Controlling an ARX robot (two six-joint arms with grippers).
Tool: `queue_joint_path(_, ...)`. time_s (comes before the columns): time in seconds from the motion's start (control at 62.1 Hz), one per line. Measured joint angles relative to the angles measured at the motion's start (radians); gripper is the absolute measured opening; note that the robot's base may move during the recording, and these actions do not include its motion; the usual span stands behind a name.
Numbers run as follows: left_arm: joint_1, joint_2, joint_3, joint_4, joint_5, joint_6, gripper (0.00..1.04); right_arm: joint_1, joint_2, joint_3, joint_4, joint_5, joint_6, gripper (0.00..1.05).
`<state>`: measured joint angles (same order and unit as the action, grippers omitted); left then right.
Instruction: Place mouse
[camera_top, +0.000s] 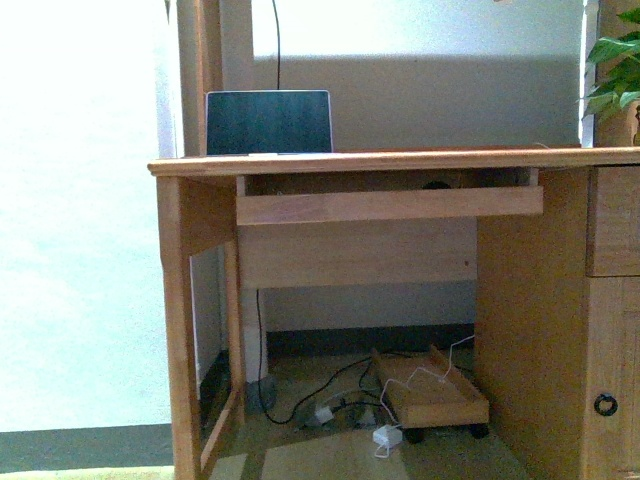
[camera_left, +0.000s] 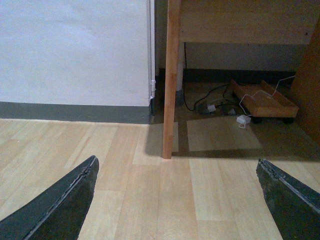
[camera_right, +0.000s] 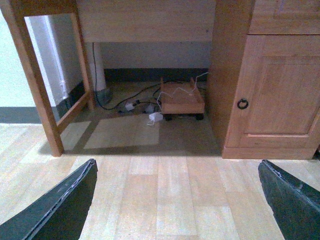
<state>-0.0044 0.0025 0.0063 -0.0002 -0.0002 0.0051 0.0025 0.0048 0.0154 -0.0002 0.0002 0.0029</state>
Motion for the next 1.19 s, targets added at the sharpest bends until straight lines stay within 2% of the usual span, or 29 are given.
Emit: queue_joint_path(1.192,0.000,0.000,0.000,0.000,0.000,0.000,0.97,0.000,0.000,0.000,-0.001,0.002,0.000,0.97)
